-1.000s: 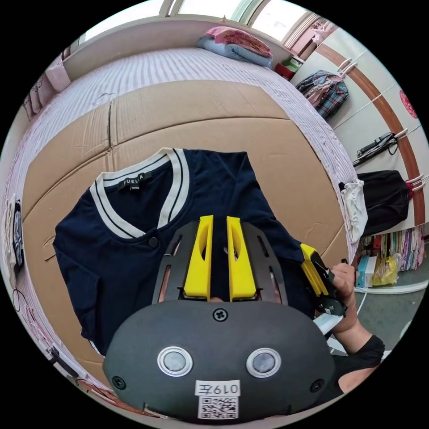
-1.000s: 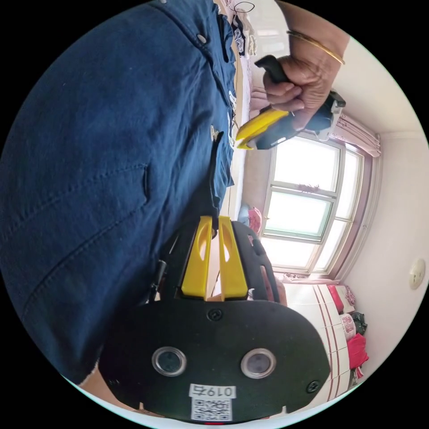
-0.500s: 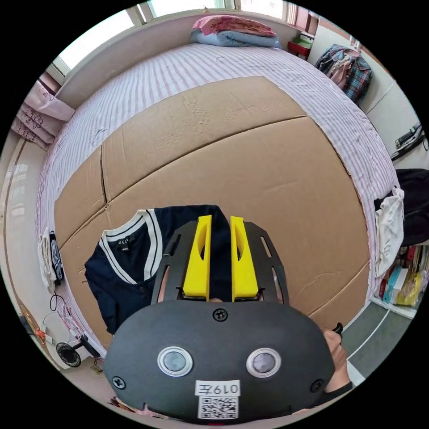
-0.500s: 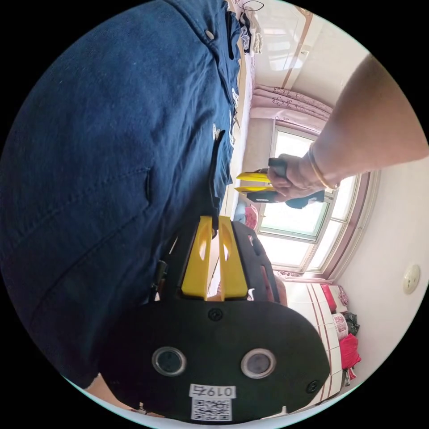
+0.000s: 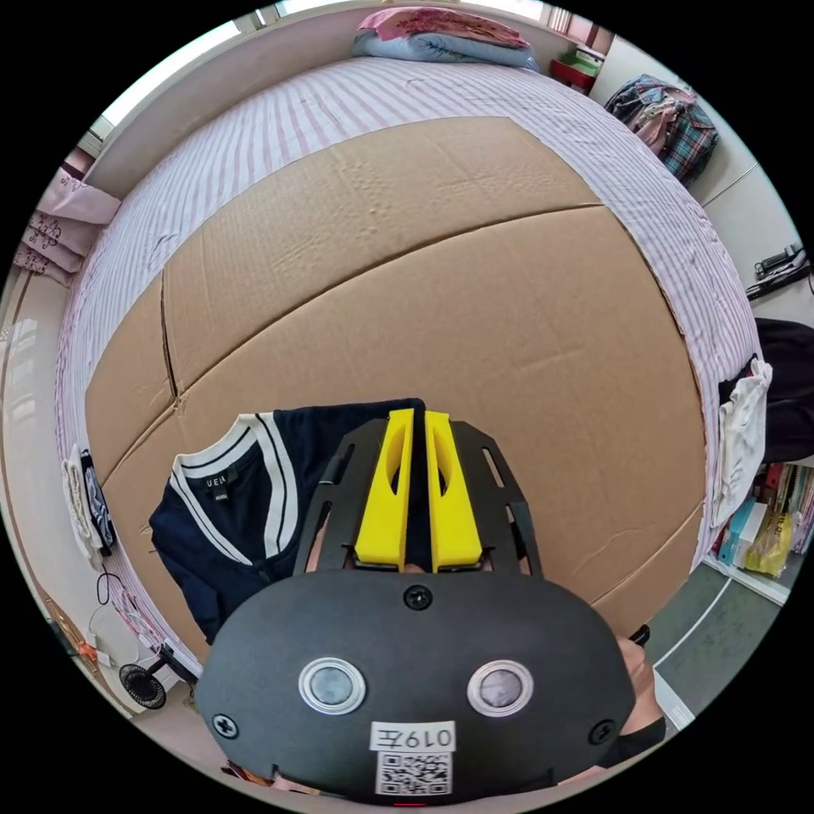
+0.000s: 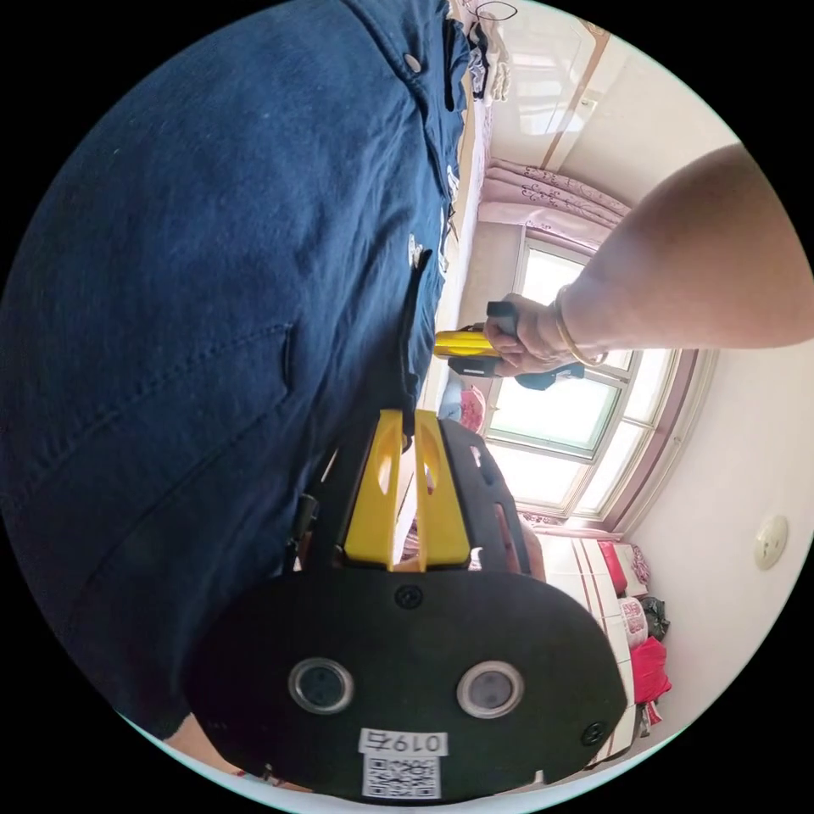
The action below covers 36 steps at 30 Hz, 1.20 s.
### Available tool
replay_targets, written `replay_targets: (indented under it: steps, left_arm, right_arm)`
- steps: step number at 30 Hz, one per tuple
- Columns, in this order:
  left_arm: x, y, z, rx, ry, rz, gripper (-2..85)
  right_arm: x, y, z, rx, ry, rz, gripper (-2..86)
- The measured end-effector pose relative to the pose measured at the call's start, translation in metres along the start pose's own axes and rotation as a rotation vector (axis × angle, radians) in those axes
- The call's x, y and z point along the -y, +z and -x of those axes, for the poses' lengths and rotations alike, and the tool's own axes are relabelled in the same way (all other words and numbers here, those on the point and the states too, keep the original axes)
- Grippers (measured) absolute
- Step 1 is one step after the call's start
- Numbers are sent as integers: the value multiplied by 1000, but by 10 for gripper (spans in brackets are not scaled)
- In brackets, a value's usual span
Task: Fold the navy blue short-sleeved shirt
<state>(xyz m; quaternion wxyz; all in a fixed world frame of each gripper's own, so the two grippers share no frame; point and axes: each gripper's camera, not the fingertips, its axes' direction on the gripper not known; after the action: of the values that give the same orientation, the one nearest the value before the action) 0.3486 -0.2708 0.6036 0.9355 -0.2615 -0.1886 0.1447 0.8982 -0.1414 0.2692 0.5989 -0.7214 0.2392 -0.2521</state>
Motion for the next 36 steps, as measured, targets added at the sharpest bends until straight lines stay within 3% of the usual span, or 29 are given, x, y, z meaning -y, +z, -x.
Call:
replay_targets:
  steps: [11,16,20,36]
  left_arm:
    - [-3,10,48,-148,-142,-119,8]
    - [-2,11,44,-85,-83,-120,8]
    - [0,13,45,-52,-83,-104,8]
    - [-9,12,111,-204,-103,-103,8]
  right_arm:
    - [0,-6,13,66,-45,6,-4]
    - [-5,2,28,93,-4,13,-1]
    - [-11,7,60,4,-5,29,14]
    - [-82,48,162,122,57,36,34]
